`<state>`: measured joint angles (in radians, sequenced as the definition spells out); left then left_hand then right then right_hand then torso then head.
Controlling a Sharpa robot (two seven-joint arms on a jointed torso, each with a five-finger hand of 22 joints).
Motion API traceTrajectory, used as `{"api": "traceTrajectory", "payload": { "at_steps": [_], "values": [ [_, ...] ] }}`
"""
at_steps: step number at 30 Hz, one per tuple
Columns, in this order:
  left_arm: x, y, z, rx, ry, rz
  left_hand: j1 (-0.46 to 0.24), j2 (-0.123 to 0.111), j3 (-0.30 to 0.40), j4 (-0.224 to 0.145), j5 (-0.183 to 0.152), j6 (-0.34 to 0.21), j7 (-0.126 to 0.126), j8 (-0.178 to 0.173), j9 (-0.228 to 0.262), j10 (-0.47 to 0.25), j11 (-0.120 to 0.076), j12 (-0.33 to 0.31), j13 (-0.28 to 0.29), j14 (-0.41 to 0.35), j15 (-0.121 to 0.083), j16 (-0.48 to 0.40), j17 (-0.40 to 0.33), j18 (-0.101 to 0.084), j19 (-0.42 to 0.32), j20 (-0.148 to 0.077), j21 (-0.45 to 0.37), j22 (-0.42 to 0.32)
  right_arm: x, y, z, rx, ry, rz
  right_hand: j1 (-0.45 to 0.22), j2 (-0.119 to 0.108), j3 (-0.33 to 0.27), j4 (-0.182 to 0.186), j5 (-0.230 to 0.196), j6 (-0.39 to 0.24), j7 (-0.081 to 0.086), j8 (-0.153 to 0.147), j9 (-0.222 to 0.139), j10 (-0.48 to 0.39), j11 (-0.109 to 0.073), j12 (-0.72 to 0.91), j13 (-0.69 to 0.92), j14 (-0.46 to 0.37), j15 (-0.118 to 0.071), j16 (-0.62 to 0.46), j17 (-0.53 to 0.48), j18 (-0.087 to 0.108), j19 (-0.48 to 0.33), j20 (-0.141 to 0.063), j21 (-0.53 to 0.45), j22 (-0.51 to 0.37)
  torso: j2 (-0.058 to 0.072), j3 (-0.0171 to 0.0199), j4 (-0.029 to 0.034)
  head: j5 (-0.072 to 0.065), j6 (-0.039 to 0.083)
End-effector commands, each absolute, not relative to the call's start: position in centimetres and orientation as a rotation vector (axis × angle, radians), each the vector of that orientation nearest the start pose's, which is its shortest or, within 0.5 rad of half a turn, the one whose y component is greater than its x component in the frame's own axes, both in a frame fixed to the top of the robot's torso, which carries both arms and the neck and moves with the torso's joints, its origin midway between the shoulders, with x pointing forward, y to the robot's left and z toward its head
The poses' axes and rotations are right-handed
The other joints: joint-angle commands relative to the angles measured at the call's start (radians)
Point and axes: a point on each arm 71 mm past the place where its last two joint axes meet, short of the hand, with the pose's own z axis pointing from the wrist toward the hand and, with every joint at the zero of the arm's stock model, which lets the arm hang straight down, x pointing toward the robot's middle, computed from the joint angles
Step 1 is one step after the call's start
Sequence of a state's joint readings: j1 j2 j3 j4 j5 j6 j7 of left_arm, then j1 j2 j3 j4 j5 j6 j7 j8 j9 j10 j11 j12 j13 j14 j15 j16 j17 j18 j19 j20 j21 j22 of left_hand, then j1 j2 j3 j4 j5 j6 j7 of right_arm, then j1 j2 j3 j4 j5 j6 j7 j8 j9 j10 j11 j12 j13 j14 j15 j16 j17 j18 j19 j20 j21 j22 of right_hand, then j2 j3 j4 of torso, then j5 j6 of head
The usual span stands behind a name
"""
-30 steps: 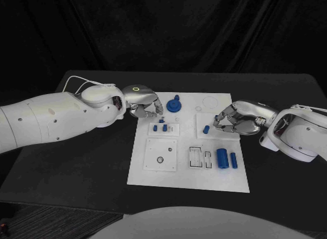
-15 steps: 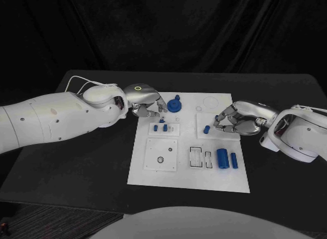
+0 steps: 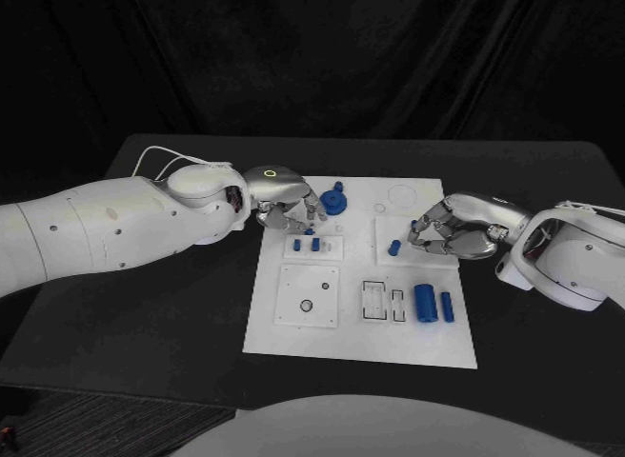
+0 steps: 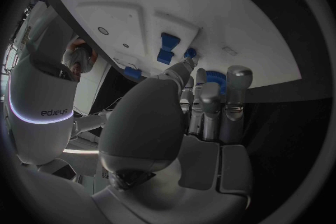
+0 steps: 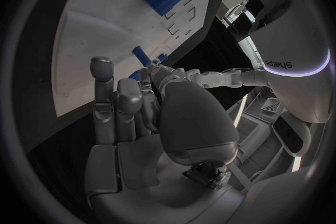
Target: Assemble the parts on the task board
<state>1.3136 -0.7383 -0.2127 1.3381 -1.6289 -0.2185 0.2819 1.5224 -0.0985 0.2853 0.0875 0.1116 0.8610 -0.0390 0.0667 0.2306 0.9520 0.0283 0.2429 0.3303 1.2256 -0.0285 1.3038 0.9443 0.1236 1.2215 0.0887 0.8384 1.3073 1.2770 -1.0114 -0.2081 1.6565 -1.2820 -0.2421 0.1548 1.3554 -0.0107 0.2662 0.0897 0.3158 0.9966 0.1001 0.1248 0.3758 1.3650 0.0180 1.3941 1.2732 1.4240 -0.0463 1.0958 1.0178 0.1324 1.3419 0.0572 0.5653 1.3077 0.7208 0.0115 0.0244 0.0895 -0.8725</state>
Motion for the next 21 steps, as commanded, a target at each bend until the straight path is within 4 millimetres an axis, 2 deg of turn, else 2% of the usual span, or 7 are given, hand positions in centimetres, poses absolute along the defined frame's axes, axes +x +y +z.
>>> {"api": "traceTrajectory", "payload": {
  "at_steps": [1, 11, 21],
  "values": [
    [49.74, 18.11, -20.67, 0.732, 1.71, -0.73, 0.009, -0.001, 0.0, -0.009, 0.008, -0.006, 0.0, -0.001, -0.002, -0.014, 0.0, 0.005, 0.005, -0.01, -0.001, -0.006, -0.006, 0.01, -0.011, -0.001, -0.009, 0.084, 43.72, -23.2, -20.12, -0.209, 1.808, 0.876, -0.002, -0.001, 0.004, -0.001, -0.003, -0.001, -0.002, 0.001, 0.001, -0.001, -0.001, 0.001, -0.001, 0.003, -0.003, -0.005, -0.001, 0.017, 0.005, 0.002, -0.004, 0.061, 0.0, 0.0007, -0.0001, 0.0, 0.0],
    [49.77, 18.17, -20.92, 0.733, 1.736, -0.724, 0.03, -0.004, 0.008, -0.029, 0.028, -0.005, -0.007, 0.002, -0.003, -0.071, 0.001, 0.011, 0.026, -0.041, 0.001, -0.02, -0.033, 0.016, -0.035, -0.001, -0.046, 0.078, 43.69, -23.17, -20.21, -0.209, 1.814, 0.877, -0.002, -0.001, 0.004, -0.001, -0.005, -0.001, -0.002, 0.001, 0.001, -0.002, -0.001, 0.0, -0.002, 0.003, -0.003, -0.005, -0.001, 0.018, 0.005, 0.002, -0.006, 0.06, 0.001, 0.0006, 0.0006, 0.001, 0.0],
    [49.9, 17.88, -21.06, 0.737, 1.745, -0.723, 0.048, -0.005, 0.018, -0.046, 0.05, -0.01, -0.008, 0.001, -0.006, -0.096, 0.004, 0.015, 0.035, -0.056, 0.003, -0.028, -0.046, 0.019, -0.046, -0.004, -0.059, 0.076, 43.67, -23.07, -20.31, -0.211, 1.819, 0.878, -0.002, -0.001, 0.005, -0.002, -0.006, -0.001, -0.002, 0.001, 0.001, -0.002, -0.001, 0.0, -0.002, 0.003, -0.003, -0.005, -0.001, 0.018, 0.005, 0.002, -0.006, 0.06, 0.002, 0.0001, 0.0023, 0.001, 0.0]
  ]
}}
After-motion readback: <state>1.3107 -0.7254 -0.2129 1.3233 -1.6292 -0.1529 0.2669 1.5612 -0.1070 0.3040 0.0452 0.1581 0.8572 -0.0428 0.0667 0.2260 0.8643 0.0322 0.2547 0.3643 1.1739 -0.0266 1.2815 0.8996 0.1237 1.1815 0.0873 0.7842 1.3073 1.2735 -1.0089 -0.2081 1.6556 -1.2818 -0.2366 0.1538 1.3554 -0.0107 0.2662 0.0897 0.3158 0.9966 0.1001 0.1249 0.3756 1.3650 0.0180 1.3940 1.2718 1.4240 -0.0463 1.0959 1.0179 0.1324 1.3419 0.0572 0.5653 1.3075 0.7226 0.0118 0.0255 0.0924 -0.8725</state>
